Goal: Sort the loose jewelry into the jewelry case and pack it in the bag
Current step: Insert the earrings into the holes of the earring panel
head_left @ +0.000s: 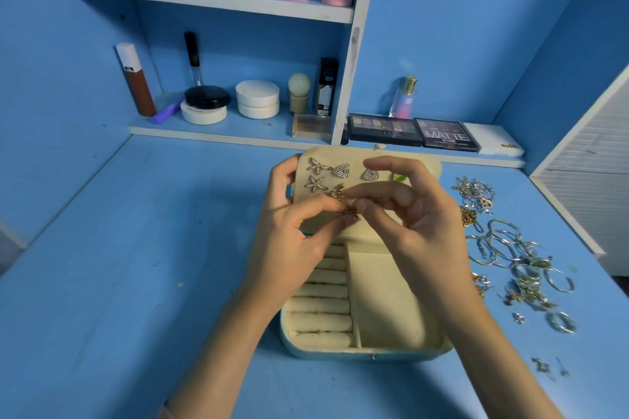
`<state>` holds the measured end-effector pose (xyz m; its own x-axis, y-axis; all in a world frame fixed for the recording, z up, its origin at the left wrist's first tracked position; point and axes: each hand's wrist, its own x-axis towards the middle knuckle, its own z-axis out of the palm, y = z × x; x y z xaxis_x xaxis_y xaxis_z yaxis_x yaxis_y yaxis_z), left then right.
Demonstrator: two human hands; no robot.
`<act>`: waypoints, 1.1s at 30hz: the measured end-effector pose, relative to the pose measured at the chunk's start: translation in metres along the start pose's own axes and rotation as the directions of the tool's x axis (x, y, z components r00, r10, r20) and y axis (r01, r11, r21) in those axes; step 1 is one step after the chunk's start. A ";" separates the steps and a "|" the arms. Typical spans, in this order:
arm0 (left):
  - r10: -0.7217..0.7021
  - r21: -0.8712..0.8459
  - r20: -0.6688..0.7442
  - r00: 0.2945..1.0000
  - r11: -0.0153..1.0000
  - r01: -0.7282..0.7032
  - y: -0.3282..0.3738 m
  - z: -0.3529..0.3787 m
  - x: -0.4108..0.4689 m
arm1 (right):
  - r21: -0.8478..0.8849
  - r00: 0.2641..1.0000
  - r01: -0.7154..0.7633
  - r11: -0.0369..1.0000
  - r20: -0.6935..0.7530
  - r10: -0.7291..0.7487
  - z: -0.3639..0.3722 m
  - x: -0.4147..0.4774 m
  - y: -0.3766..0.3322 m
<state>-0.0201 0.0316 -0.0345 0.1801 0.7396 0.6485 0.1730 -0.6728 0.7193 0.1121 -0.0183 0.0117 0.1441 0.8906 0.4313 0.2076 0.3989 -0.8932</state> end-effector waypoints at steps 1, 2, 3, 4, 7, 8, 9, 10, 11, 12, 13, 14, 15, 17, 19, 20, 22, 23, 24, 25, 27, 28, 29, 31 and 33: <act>-0.001 0.004 -0.002 1.000 1.000 0.001 0.000 0.000 0.000 | -0.040 1.000 0.026 0.999 -0.012 -0.027 0.000 0.000 0.001; -0.004 0.012 -0.005 1.000 1.000 0.004 -0.001 0.000 0.000 | -0.093 0.998 0.056 0.994 -0.026 -0.059 -0.001 -0.001 0.002; -0.008 0.021 -0.006 1.000 1.000 0.008 -0.001 0.000 0.000 | -0.155 0.995 0.088 0.984 -0.037 -0.095 -0.002 -0.002 0.004; -0.012 0.029 -0.006 1.000 1.000 0.012 -0.001 -0.001 -0.001 | -0.220 0.990 0.122 0.968 -0.043 -0.134 -0.003 -0.003 0.005; -0.025 0.029 0.001 1.000 0.999 0.025 -0.001 -0.001 -0.001 | -0.403 0.969 0.226 0.887 0.003 -0.246 -0.008 -0.008 0.010; -0.032 0.023 0.001 1.000 0.999 0.032 -0.001 -0.001 -0.001 | -0.449 0.960 0.263 0.854 0.038 -0.276 -0.009 -0.010 0.011; -0.036 0.017 0.000 0.999 0.999 0.036 -0.001 0.000 -0.001 | -0.486 0.950 0.298 0.822 0.072 -0.302 -0.011 -0.010 0.013; -0.037 0.012 -0.002 0.999 0.999 0.037 -0.001 0.000 -0.001 | -0.517 0.939 0.332 0.789 0.100 -0.330 -0.012 -0.010 0.014; -0.036 0.009 -0.004 0.999 0.999 0.036 -0.001 0.000 -0.001 | -0.546 0.924 0.368 0.753 0.123 -0.362 -0.013 -0.009 0.016; -0.034 0.008 -0.004 0.999 0.999 0.034 -0.001 0.000 -0.001 | -0.573 0.908 0.401 0.715 0.143 -0.395 -0.014 -0.007 0.018; -0.031 0.012 -0.005 0.999 0.999 0.031 -0.002 0.000 -0.001 | -0.595 0.891 0.432 0.678 0.162 -0.425 -0.014 -0.005 0.020; -0.029 0.019 -0.005 1.000 0.999 0.029 -0.002 0.000 -0.001 | -0.609 0.874 0.460 0.646 0.181 -0.451 -0.015 -0.004 0.022; -0.026 0.028 -0.007 1.000 0.999 0.026 -0.003 0.000 -0.001 | -0.618 0.859 0.482 0.620 0.195 -0.473 -0.016 -0.003 0.023; -0.016 0.037 -0.011 1.000 0.999 0.017 -0.004 0.000 -0.001 | -0.626 0.838 0.512 0.588 0.215 -0.501 -0.017 -0.001 0.025; 0.001 0.034 -0.011 1.000 0.999 0.000 -0.004 0.000 -0.001 | -0.624 0.829 0.524 0.579 0.218 -0.515 -0.018 0.000 0.025; 0.006 0.031 -0.008 1.000 0.999 -0.006 -0.004 0.000 0.000 | -0.619 0.833 0.518 0.591 0.205 -0.515 -0.017 -0.001 0.024; 0.009 0.035 -0.003 1.000 0.999 -0.009 -0.002 -0.001 0.000 | -0.588 0.864 0.464 0.662 0.138 -0.484 -0.016 -0.003 0.023; 0.011 0.044 -0.003 1.000 0.999 -0.011 -0.001 -0.001 0.000 | -0.564 0.887 0.419 0.712 0.087 -0.453 -0.015 -0.005 0.021; 0.011 0.056 -0.003 1.000 0.998 -0.011 0.000 -0.001 0.001 | -0.539 0.908 0.368 0.758 0.032 -0.418 -0.014 -0.006 0.021; 0.007 0.068 -0.006 1.000 0.998 -0.007 0.001 -0.001 0.001 | -0.517 0.924 0.318 0.795 -0.020 -0.382 -0.014 -0.008 0.021; -0.017 0.088 -0.010 1.000 0.996 0.018 0.004 -0.002 0.001 | -0.506 0.940 0.234 0.830 -0.100 -0.326 -0.012 -0.009 0.024; -0.031 0.092 -0.010 0.999 0.995 0.032 0.005 -0.003 0.001 | -0.517 0.943 0.203 0.832 -0.127 -0.309 -0.012 -0.009 0.026; -0.041 0.090 -0.009 0.999 0.995 0.042 0.006 -0.003 0.000 | -0.528 0.944 0.180 0.830 -0.145 -0.297 -0.012 -0.009 0.027; -0.060 0.079 -0.014 0.998 0.995 0.061 0.006 -0.002 -0.001 | -0.544 0.946 0.150 0.826 -0.164 -0.279 -0.012 -0.008 0.029; -0.086 0.070 -0.031 0.996 0.994 0.088 0.006 -0.002 -0.001 | -0.556 0.949 0.133 0.821 -0.168 -0.267 -0.012 -0.006 0.030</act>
<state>-0.0213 0.0264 -0.0303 0.1341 0.7952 0.5914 0.2551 -0.6043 0.7548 0.1289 -0.0146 -0.0158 0.2438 0.7018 0.6693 0.7270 0.3245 -0.6051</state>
